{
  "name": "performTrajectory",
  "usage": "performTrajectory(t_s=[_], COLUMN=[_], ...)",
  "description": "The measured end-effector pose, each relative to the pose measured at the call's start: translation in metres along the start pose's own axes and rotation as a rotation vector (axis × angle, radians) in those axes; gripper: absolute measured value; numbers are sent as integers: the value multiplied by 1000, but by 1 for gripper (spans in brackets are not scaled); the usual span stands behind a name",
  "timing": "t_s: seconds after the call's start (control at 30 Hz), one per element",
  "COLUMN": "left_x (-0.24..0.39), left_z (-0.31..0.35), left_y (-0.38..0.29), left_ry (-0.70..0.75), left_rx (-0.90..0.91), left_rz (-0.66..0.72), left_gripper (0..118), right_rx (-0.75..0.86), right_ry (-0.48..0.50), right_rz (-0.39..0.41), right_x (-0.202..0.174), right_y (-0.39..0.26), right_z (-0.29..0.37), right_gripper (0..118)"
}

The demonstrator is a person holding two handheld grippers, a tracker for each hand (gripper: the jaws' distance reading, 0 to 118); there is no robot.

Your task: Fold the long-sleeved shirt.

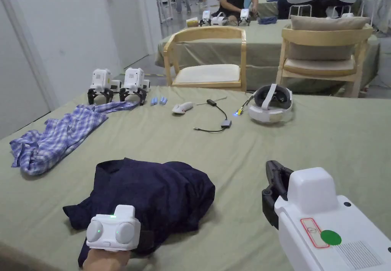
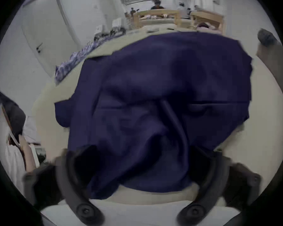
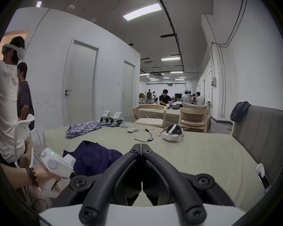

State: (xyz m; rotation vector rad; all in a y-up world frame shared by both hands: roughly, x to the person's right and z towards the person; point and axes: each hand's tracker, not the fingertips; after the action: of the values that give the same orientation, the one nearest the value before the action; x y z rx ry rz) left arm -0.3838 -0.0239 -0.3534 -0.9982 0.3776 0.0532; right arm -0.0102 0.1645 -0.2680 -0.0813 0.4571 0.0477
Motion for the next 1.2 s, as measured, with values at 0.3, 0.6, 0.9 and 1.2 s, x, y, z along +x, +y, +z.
performTrajectory(t_s=[0.3,0.6,0.9,1.2], left_x=[-10,120,360,535], left_z=[99,289,338,245], left_y=[59,158,128,-3], left_ry=[-127,-406,-830,-910], left_rx=[283,663,652,274], left_rz=[34,-133,-357,-641], left_gripper=[9,9,9,12], right_rx=[-11,-13,-42,-132], right_ry=[-56,-173,-417,-641], right_rz=[-50,-50,5,-105], right_x=[26,78,144,191], right_y=[-4,2,10,-24], right_z=[-1,19,122,222], right_gripper=[0,0,0,0])
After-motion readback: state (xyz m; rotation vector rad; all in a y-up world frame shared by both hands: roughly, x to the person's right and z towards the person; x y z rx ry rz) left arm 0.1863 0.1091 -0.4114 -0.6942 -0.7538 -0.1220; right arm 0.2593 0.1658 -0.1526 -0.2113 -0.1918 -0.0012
